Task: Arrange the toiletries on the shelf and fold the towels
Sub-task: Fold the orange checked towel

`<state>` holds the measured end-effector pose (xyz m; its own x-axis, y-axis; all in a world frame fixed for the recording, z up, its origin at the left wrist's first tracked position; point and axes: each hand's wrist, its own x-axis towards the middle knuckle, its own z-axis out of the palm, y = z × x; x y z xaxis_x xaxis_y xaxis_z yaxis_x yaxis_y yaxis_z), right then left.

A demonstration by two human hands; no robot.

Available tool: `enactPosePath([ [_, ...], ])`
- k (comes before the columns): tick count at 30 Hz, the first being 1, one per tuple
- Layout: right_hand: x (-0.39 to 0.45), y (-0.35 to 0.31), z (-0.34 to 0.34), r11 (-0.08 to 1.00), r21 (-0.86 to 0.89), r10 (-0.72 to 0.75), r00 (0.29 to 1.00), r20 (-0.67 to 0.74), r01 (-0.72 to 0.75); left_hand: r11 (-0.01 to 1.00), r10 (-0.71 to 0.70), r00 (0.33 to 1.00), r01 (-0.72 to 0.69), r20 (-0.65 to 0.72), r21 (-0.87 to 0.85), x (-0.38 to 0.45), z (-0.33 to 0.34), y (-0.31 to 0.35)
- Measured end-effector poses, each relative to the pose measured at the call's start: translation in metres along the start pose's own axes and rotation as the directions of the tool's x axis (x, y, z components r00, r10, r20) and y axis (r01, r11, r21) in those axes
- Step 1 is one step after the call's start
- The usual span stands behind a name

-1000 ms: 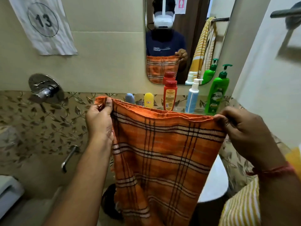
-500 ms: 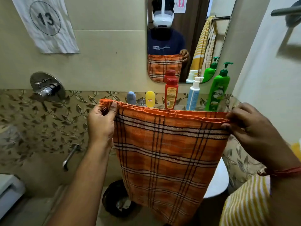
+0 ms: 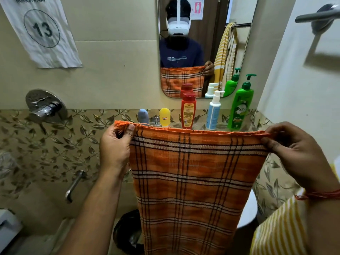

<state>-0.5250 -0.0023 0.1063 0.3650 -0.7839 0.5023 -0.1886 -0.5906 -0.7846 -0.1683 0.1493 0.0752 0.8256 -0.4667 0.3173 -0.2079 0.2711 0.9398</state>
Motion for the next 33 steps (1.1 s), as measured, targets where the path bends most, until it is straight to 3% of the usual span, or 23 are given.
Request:
enactPosePath([
  [3,0.002,0.002,0.006,0.976,0.213,-0.016,0.996,-0.092,0.035,1.000,0.029,1.000,-0.029,0.002,-0.002,-0.001,0.005,0.001],
  [8,0.006,0.008,0.009,0.841,0.540,0.062,0.996,-0.070,-0.014,0.997,0.073,0.997,-0.073,0.037,-0.003,0.001,0.011,0.004],
  [12,0.014,0.015,0.008,0.768,0.632,0.168,0.985,-0.046,-0.102,0.994,0.087,0.974,-0.070,0.211,-0.088,0.007,0.010,0.008],
  [14,0.018,0.022,0.006,0.709,0.680,0.263,0.965,-0.005,-0.189,0.996,0.083,0.927,-0.083,0.365,-0.015,0.011,0.003,0.009],
  [17,0.020,0.031,0.001,0.644,0.710,0.352,0.934,0.056,-0.285,0.981,-0.004,0.760,-0.123,0.650,0.150,0.022,-0.010,0.010],
  [19,0.018,0.036,-0.001,0.646,0.692,0.351,0.930,0.105,-0.322,0.946,-0.076,0.717,-0.167,0.692,0.277,0.027,-0.013,0.011],
  [25,0.023,0.025,0.007,0.729,0.660,0.112,0.983,0.146,-0.181,0.944,-0.124,0.854,-0.056,0.505,0.326,0.024,0.009,0.008],
  [28,0.035,0.017,0.018,0.900,0.436,-0.082,0.985,0.154,0.007,0.965,-0.158,0.853,0.029,0.496,0.259,0.017,0.028,0.011],
  [30,0.044,0.006,0.028,0.959,0.238,-0.206,0.955,0.212,0.154,0.974,-0.154,0.839,0.042,0.522,0.221,0.010,0.043,0.017],
  [31,0.047,0.000,0.034,0.956,0.207,-0.254,0.936,0.243,0.206,0.977,-0.146,0.828,0.036,0.541,0.209,0.007,0.051,0.021],
  [33,0.048,-0.009,0.045,0.910,0.356,-0.328,0.893,0.309,0.211,0.982,-0.127,0.806,0.021,0.578,0.187,0.001,0.065,0.028],
])
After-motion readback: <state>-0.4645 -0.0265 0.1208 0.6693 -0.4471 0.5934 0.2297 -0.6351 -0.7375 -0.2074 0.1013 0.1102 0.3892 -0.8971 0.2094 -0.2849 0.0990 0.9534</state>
